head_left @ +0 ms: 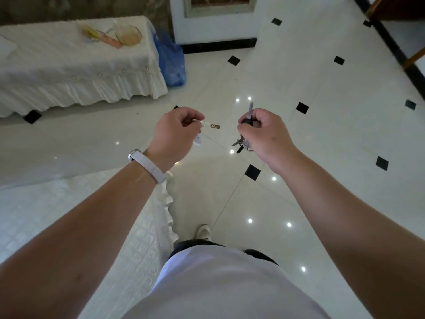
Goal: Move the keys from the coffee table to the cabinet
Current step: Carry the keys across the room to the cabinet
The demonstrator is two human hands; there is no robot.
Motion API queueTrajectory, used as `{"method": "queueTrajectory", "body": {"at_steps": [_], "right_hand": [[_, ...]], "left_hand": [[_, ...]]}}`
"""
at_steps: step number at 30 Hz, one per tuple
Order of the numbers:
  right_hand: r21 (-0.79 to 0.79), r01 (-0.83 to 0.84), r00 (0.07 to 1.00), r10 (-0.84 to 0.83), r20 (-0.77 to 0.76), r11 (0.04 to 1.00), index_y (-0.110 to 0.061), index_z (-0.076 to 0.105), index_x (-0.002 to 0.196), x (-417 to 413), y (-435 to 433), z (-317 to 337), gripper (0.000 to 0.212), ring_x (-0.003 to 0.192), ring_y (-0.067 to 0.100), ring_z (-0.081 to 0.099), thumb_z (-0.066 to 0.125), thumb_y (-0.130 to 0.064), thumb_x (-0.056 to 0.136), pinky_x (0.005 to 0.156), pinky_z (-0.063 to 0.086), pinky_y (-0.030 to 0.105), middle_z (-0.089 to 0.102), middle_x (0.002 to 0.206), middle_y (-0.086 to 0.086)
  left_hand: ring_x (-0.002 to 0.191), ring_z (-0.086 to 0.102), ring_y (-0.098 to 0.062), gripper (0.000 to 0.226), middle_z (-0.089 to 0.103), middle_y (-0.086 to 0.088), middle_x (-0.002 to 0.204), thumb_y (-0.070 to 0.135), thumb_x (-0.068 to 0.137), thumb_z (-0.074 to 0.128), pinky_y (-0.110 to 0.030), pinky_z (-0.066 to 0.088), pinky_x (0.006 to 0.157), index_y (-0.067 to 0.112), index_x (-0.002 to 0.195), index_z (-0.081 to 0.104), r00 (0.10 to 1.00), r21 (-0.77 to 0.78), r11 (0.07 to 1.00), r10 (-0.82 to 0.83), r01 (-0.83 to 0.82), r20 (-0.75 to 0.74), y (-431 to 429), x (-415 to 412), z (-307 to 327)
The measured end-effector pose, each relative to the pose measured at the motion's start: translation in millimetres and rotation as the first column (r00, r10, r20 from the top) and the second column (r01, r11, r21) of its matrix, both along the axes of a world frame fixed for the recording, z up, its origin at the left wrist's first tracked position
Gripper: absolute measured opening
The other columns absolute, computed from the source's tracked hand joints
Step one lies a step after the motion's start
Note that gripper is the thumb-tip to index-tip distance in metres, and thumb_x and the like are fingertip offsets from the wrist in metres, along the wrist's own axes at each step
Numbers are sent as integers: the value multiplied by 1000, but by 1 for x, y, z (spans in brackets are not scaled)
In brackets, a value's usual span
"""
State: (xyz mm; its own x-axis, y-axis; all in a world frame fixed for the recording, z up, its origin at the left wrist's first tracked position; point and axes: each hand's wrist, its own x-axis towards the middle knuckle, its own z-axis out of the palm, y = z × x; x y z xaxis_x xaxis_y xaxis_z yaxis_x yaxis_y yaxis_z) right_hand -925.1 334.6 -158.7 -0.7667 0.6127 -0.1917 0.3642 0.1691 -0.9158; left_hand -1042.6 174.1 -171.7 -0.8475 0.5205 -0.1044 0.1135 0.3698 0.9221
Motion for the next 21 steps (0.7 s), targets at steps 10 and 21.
{"method": "queueTrajectory", "body": {"at_steps": [10, 21], "right_hand": [[-11, -157, 987, 157, -20, 988, -17, 66, 82, -103, 29, -10, 8, 50, 8, 53, 62, -13, 77, 47, 46, 24, 56, 55, -12], [-87, -330, 942, 321, -100, 940, -23, 64, 75, -237, 132, -12, 5, 46, 8, 52, 62, -19, 73, 48, 47, 28, 55, 46, -16]], "left_hand": [[68, 65, -5, 24, 70, 7, 74, 15, 86, 62, -17, 46, 60, 37, 78, 66, 986, -39, 985, 169, -169, -5, 12, -78, -4], [53, 56, 3, 23, 70, 6, 72, 13, 85, 61, -11, 40, 48, 34, 79, 68, 945, -84, 941, 324, -327, -45, 107, -180, 16]]}}
